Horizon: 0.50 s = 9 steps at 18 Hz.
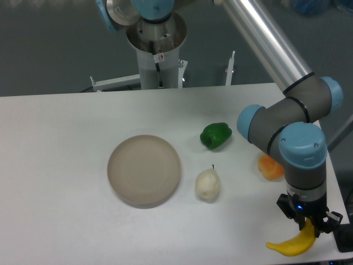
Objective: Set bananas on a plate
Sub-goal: 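Hold the yellow banana in the gripper beside the orange fruit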
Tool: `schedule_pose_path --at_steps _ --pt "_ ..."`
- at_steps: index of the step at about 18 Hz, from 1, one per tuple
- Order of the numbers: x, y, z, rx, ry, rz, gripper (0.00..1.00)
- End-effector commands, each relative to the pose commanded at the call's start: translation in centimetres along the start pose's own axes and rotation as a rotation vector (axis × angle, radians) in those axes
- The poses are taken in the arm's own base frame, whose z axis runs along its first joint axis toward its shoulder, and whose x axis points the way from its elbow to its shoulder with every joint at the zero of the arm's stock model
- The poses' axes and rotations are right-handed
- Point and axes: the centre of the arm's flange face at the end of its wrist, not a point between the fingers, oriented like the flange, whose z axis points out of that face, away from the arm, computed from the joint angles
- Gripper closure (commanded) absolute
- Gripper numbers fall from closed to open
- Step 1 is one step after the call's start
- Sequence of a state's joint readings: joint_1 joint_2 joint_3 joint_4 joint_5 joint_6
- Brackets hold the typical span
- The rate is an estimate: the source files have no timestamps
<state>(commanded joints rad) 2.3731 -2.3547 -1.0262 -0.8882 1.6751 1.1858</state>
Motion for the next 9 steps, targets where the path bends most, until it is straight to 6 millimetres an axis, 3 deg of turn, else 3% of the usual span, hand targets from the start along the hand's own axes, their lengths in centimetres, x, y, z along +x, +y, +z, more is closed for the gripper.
schedule_pose_path --at_steps 9 --pt "-0.02 0.08 -0.21 0.005 0.002 -0.001 0.67"
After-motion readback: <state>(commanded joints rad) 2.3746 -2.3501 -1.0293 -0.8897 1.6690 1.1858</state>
